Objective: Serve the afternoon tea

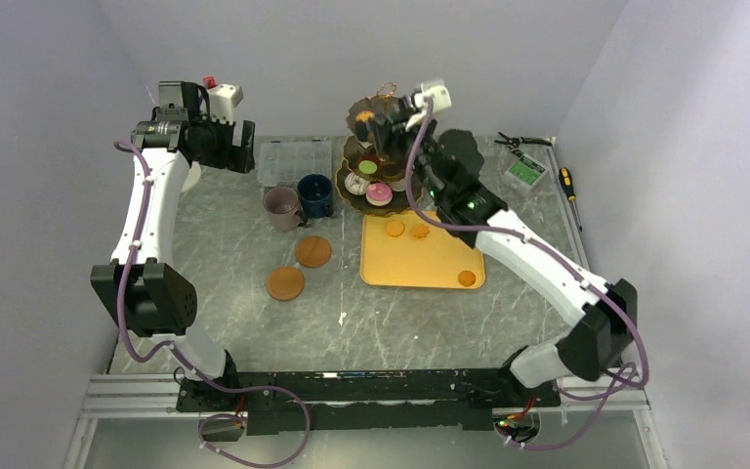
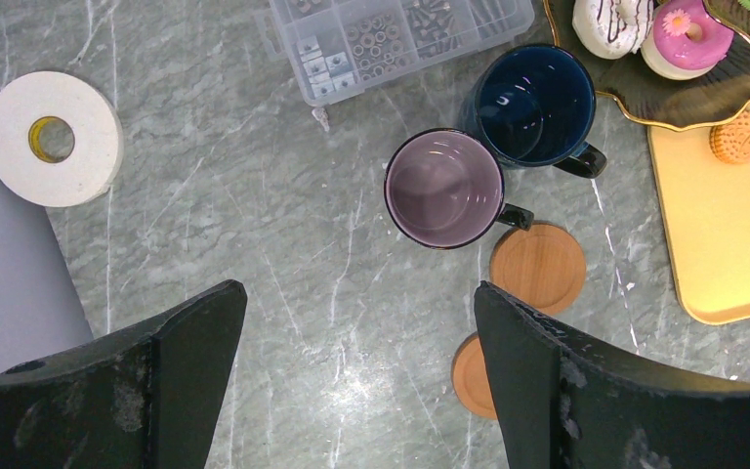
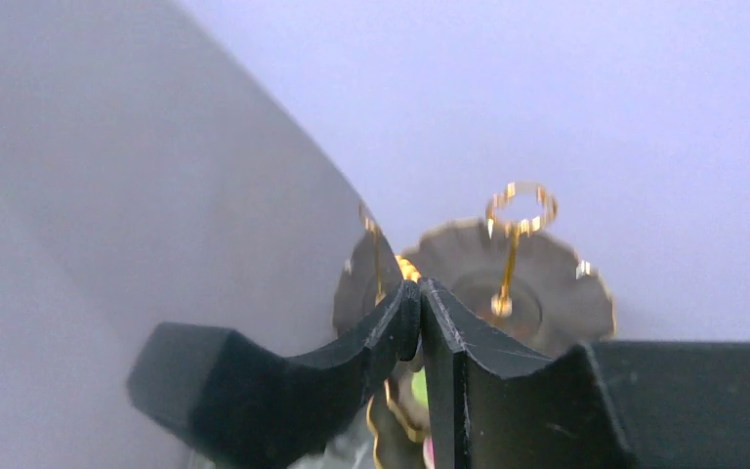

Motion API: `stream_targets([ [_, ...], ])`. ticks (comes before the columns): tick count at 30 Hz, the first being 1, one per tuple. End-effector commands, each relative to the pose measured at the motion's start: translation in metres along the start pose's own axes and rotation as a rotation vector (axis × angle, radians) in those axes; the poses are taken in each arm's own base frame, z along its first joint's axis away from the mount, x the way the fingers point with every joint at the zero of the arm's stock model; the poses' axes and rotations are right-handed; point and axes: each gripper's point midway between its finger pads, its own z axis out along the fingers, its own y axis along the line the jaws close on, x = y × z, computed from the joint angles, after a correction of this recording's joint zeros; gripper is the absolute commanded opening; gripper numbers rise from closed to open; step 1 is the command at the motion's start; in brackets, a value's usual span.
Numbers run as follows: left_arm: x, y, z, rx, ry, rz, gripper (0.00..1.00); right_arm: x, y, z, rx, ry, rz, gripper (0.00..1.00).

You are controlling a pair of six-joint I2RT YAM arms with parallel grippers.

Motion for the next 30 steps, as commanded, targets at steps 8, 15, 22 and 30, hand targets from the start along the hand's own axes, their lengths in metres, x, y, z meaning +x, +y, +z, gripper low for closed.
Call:
stream_targets([
  [8,-0.011,-0.003,-0.008,0.013,-0.045,-0.008,0.93,-0.025,-0.017,0.079,0.010,-0.109,-0.055,0.39],
  [15,-0.012,-0.002,-0.009,0.012,-0.045,-0.007,0.93,-0.008,-0.030,0.096,0.039,-0.105,-0.031,0.39],
  [22,-0.010,0.000,-0.011,0.000,-0.043,0.001,0.93,0.007,-0.033,0.102,0.043,-0.080,-0.012,0.51],
  [30,-0.013,-0.001,-0.012,0.008,-0.048,-0.007,0.93,0.006,-0.030,0.096,0.025,-0.077,-0.005,0.66],
])
